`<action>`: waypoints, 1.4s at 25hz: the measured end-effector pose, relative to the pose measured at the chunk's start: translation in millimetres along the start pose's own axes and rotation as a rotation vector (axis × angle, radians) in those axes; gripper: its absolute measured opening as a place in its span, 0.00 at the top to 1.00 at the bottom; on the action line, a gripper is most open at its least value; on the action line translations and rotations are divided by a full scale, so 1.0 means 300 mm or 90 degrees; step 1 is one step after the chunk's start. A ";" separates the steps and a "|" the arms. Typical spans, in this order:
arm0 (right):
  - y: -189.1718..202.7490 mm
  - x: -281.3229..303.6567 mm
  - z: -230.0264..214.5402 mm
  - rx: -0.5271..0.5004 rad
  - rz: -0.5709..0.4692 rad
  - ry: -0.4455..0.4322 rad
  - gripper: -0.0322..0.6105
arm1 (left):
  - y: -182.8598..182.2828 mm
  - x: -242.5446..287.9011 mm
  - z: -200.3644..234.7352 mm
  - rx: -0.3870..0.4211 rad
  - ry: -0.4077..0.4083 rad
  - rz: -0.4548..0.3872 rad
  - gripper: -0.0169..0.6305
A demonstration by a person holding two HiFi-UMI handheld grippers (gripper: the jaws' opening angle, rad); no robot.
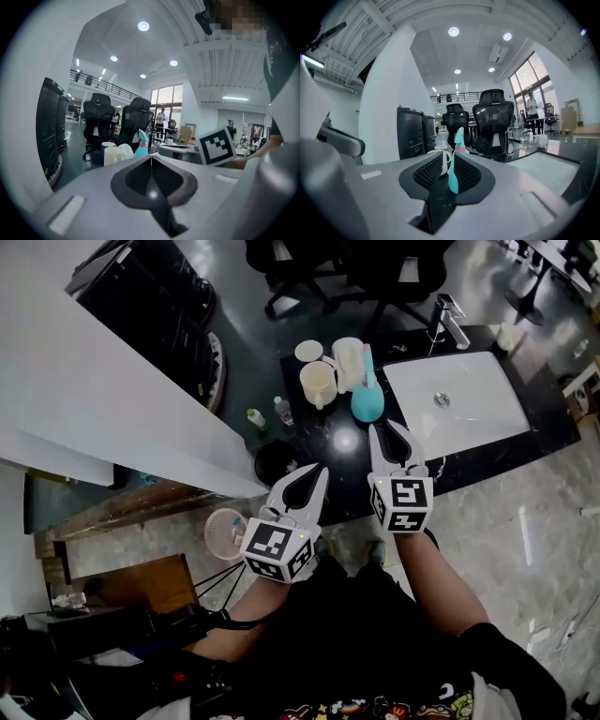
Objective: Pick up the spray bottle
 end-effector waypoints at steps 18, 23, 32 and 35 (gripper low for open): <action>0.107 0.377 -0.054 -0.071 0.001 0.128 0.62 | 0.047 0.015 0.264 -0.002 0.005 0.045 0.97; 0.101 0.409 -0.066 -0.080 0.001 0.146 0.69 | 0.047 0.011 0.281 0.005 0.007 0.049 0.97; 0.046 0.369 -0.072 -0.080 -0.012 0.113 0.69 | 0.056 0.034 0.271 -0.002 0.002 0.049 0.97; -0.001 0.323 -0.075 -0.071 -0.023 0.101 0.69 | 0.048 0.058 0.251 -0.003 0.006 0.041 0.97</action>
Point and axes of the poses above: the fingertips, and each gripper's own axes: x forward along the fingers, z to its left, y out of its underside, the point moved 5 cm from there along -x, backward along the fingers, and after that the axes turned 15 degrees about -z, right-handed, at the moved point
